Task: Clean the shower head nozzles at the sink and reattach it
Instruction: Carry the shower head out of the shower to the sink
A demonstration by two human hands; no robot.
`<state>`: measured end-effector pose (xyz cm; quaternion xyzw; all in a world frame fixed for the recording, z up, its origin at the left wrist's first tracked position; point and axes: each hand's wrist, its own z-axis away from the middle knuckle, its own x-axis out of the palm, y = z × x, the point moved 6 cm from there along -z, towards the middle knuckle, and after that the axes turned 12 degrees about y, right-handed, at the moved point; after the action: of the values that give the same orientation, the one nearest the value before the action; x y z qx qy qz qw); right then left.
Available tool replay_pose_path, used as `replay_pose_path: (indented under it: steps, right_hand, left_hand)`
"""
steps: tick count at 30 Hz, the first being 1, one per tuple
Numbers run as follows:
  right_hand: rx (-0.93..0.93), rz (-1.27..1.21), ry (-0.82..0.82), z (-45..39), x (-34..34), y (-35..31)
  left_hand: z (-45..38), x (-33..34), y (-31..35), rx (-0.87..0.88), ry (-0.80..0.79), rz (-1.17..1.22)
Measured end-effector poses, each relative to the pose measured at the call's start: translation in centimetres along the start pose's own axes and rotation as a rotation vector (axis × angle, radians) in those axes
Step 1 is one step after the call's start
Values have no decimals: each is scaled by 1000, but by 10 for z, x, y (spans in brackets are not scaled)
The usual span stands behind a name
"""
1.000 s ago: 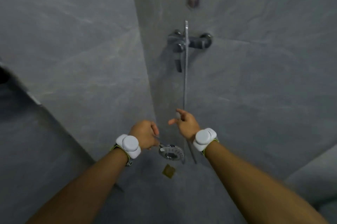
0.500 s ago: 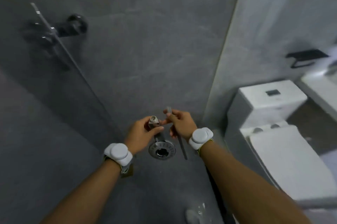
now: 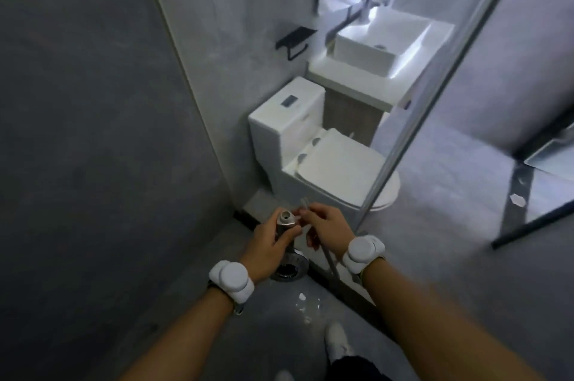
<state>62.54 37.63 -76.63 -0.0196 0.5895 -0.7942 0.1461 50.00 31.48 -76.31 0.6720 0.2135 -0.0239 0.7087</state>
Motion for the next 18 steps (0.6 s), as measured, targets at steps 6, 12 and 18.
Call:
replay_pose_path:
  steps: [6, 12, 18]
  right_hand:
    - [94, -85, 340, 11, -127, 47]
    - [145, -162, 528, -5, -252, 69]
    - [163, -142, 666, -45, -361, 77]
  left_hand:
    - [-12, 127, 36, 65, -296, -60]
    - [-39, 250, 87, 107, -366, -18]
    - [-93, 353, 122, 124, -296, -24]
